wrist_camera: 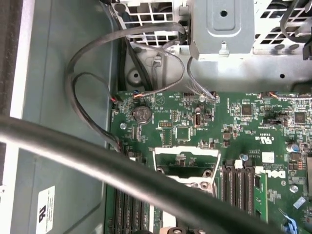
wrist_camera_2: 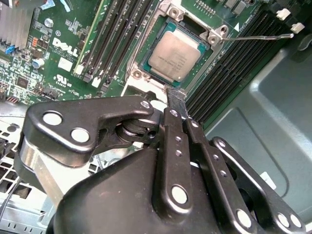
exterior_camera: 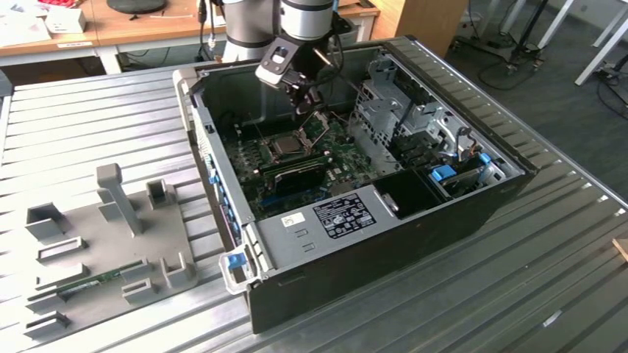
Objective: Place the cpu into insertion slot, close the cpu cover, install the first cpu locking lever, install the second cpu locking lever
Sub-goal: 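Close the cpu cover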
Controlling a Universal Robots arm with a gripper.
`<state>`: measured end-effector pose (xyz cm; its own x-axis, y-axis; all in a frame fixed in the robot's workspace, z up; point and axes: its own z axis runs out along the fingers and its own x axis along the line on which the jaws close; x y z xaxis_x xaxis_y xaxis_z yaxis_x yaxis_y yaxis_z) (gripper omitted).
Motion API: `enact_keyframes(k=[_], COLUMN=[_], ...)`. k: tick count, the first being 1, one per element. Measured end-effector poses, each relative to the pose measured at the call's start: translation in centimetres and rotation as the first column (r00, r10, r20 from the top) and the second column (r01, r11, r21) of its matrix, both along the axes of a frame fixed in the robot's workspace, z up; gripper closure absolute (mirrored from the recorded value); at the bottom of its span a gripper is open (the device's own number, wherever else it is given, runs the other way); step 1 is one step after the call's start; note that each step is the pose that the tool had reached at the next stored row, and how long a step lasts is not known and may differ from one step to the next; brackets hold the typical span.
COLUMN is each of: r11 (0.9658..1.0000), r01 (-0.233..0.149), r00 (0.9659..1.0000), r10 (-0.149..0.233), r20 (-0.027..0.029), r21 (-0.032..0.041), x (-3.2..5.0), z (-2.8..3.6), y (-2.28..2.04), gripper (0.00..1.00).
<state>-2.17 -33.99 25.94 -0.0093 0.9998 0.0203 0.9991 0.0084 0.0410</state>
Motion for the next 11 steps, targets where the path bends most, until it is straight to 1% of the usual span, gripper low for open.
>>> enact_keyframes(k=[11], r11=[1.0000], r01=[0.000], r00=[1.0000], r10=[0.000], r20=[0.0000], r21=[0.0000], x=[0.16], z=[0.00], y=[0.00], gripper=[0.89])
